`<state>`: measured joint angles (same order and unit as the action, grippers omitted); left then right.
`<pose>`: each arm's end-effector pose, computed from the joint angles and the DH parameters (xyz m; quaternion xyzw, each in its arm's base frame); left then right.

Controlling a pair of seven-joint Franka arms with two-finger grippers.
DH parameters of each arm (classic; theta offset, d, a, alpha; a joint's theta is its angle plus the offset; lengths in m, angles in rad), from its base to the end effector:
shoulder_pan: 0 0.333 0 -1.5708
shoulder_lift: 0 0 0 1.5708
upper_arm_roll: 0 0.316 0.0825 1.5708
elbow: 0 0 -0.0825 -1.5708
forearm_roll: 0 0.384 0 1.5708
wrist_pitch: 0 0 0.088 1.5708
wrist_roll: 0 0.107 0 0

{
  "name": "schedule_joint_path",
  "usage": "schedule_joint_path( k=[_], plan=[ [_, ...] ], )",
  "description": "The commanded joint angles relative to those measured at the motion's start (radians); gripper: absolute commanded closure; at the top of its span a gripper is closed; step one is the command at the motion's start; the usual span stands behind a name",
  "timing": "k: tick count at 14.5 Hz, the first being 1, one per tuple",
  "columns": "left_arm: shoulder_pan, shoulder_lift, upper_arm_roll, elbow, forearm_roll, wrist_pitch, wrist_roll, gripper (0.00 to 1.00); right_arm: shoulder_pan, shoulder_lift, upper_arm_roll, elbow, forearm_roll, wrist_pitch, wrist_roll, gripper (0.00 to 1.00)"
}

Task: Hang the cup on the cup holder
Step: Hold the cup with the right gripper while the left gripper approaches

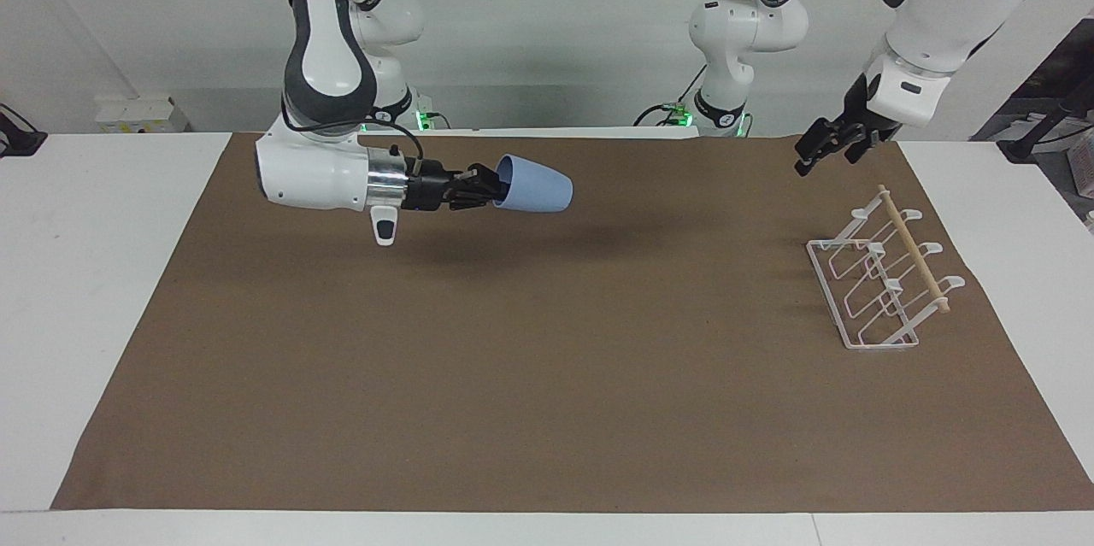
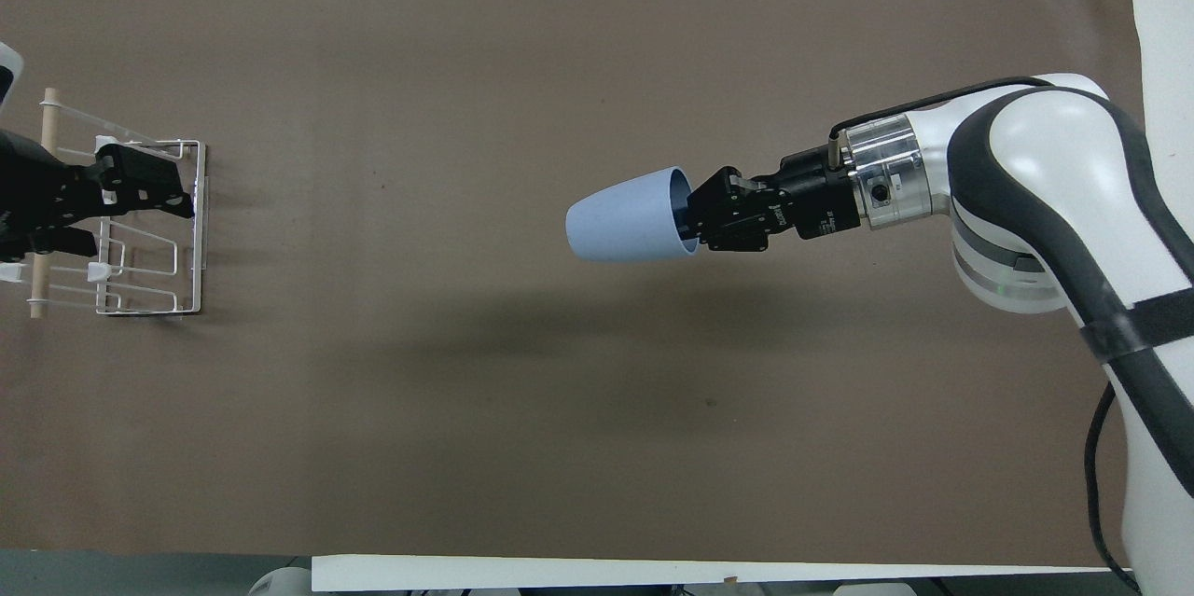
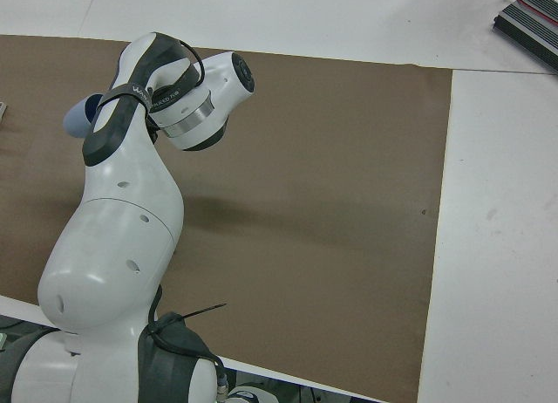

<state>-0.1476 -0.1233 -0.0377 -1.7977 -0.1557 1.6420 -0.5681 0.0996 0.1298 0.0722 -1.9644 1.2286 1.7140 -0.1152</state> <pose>0.5062 -0.1118 0.5904 0.9775 0.1965 -0.0427 0.0639 0.5464 0.1827 0.4379 -0.8185 0.0717 0.1704 0.5439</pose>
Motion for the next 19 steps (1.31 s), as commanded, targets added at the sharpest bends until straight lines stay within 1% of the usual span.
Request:
schedule_joint_path(
  k=[1,3,4,6,8,11,12,13,14,17,19],
  plan=[
    [-0.062,-0.021,0.005,-0.054,-0.074,0.090,-0.311,0.00,0.021,-0.025,0.000,-0.027,0.075,0.031,0.050,1.00],
    [-0.128,-0.012,0.005,-0.071,-0.116,0.195,-0.550,0.00,0.073,-0.021,0.000,-0.022,0.083,0.094,0.090,1.00],
    [-0.153,0.008,0.005,-0.072,-0.139,0.252,-0.696,0.00,0.100,-0.021,-0.002,-0.025,0.116,0.128,0.097,1.00],
    [-0.178,0.025,0.005,-0.071,-0.206,0.306,-0.876,0.00,0.104,-0.022,-0.002,-0.027,0.127,0.134,0.100,1.00],
    [-0.208,0.024,0.005,-0.086,-0.257,0.312,-0.973,0.00,0.101,-0.022,-0.002,-0.028,0.127,0.127,0.103,1.00],
    [-0.260,0.016,0.005,-0.100,-0.278,0.314,-1.087,0.00,0.103,-0.024,-0.002,-0.034,0.127,0.134,0.104,1.00],
    [-0.285,0.016,0.007,-0.098,-0.280,0.340,-1.168,0.00,0.103,-0.025,-0.002,-0.040,0.127,0.134,0.104,1.00],
    [-0.306,0.019,0.007,-0.101,-0.278,0.404,-1.247,0.00,0.103,-0.025,-0.002,-0.042,0.126,0.133,0.104,1.00],
    [-0.328,0.019,0.005,-0.112,-0.278,0.447,-1.280,0.00,0.101,-0.025,-0.002,-0.042,0.127,0.131,0.104,1.00],
    [-0.388,0.016,0.007,-0.143,-0.278,0.472,-1.317,0.00,0.104,-0.025,-0.002,-0.042,0.127,0.139,0.104,1.00],
    [-0.397,0.021,0.005,-0.144,-0.280,0.496,-1.358,0.00,0.104,-0.025,-0.002,-0.042,0.126,0.136,0.104,1.00]
  ],
)
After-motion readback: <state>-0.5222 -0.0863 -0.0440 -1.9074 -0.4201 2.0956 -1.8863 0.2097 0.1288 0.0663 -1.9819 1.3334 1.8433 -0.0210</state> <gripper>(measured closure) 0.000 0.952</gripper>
